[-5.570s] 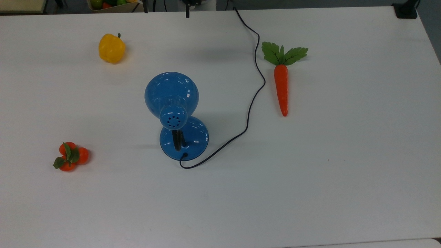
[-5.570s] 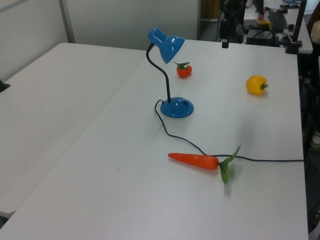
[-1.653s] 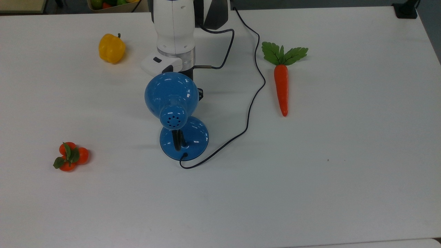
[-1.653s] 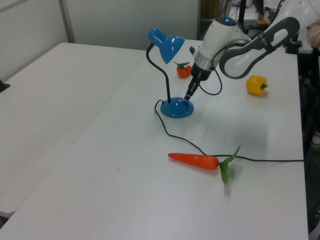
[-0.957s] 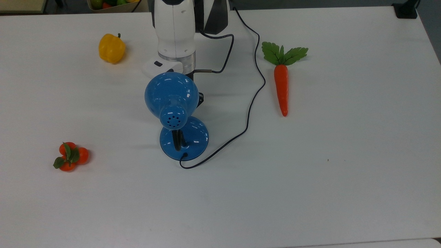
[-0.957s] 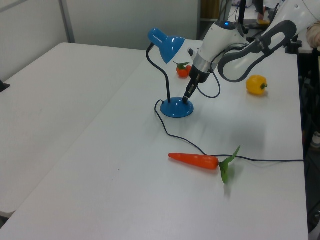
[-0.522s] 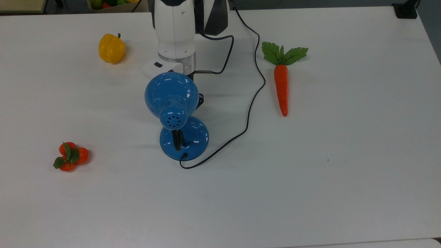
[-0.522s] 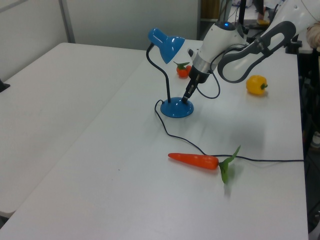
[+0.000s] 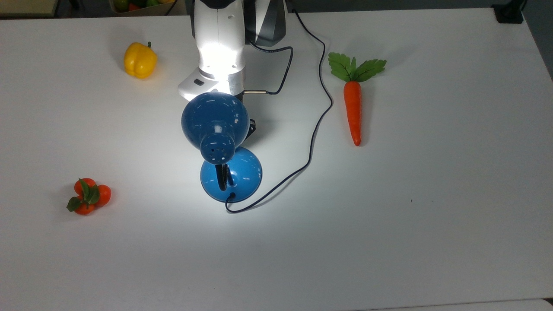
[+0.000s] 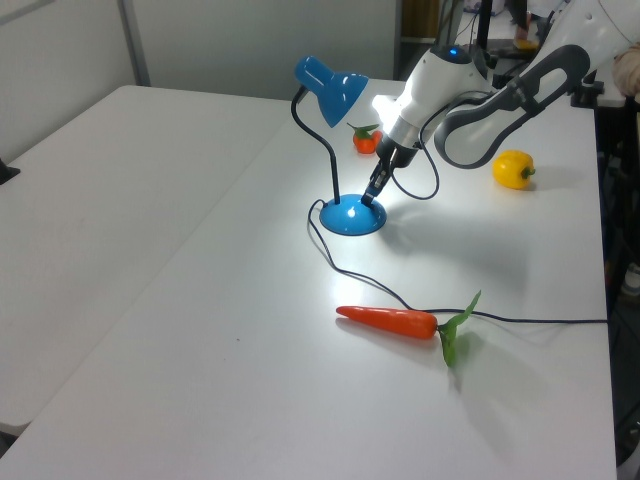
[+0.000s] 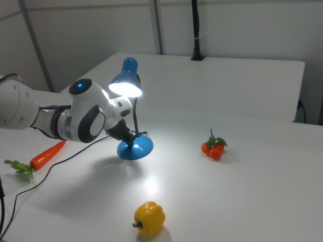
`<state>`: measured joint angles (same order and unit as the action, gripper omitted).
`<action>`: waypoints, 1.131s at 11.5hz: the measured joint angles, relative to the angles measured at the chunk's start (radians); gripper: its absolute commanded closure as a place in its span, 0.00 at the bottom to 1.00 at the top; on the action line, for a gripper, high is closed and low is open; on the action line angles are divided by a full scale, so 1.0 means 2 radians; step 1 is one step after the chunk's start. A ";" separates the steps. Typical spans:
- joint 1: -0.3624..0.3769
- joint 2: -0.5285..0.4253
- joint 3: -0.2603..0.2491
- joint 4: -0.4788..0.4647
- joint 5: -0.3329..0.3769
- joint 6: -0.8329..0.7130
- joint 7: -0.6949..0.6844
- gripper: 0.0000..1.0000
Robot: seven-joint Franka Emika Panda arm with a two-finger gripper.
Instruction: Turn on desk lamp
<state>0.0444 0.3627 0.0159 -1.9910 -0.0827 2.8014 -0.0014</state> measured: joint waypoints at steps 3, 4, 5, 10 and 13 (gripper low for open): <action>0.000 0.000 0.000 0.001 0.000 0.000 0.000 1.00; 0.000 -0.001 0.000 0.001 0.000 -0.003 0.000 1.00; 0.000 -0.004 0.000 0.003 0.000 -0.020 0.000 1.00; 0.000 -0.059 0.000 0.016 0.000 -0.193 0.000 1.00; 0.001 -0.105 0.000 0.022 0.000 -0.289 0.000 1.00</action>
<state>0.0457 0.1532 0.0160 -1.9471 -0.0833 2.2243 -0.0017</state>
